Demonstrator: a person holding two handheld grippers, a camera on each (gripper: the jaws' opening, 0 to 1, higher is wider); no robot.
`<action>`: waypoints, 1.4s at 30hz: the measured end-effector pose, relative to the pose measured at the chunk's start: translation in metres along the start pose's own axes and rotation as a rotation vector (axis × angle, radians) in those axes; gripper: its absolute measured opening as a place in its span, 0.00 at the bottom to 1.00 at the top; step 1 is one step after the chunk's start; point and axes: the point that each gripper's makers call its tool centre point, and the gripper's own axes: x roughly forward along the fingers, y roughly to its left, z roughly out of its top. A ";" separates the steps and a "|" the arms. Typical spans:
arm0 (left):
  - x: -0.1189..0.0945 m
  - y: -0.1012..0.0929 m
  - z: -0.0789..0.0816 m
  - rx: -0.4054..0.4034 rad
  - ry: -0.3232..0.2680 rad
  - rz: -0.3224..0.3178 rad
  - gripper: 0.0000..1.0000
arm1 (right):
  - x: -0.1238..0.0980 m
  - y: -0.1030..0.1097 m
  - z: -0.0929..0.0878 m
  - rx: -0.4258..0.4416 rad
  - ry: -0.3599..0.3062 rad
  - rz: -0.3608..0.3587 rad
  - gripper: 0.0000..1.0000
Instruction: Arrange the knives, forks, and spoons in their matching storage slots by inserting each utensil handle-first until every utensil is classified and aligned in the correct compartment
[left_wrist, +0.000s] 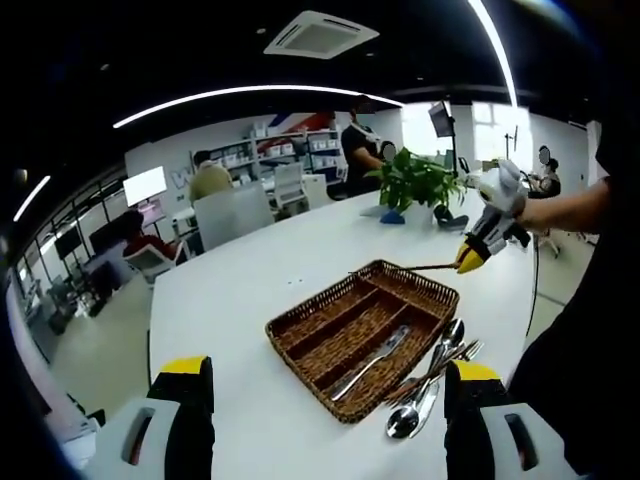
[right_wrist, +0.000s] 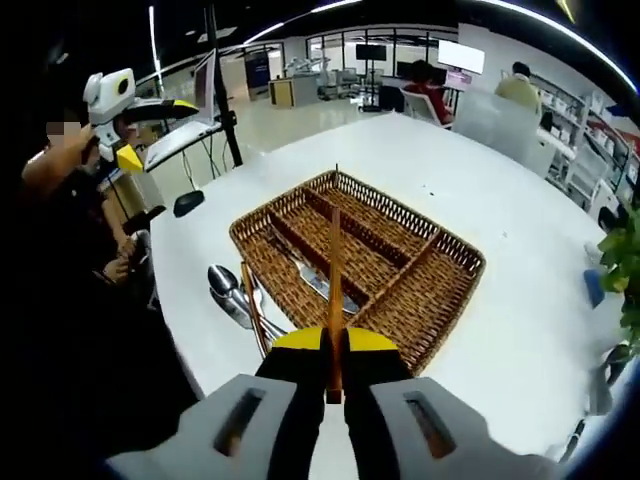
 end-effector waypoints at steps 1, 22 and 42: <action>0.000 -0.001 0.000 0.000 0.000 -0.001 1.00 | -0.001 0.000 -0.001 0.020 0.008 0.001 0.02; 0.011 0.003 -0.005 0.003 -0.002 -0.023 1.00 | -0.022 -0.060 0.002 0.339 -0.060 -0.243 0.03; 0.030 0.023 -0.009 0.013 0.020 -0.070 1.00 | -0.009 -0.077 -0.001 0.478 -0.096 -0.343 0.03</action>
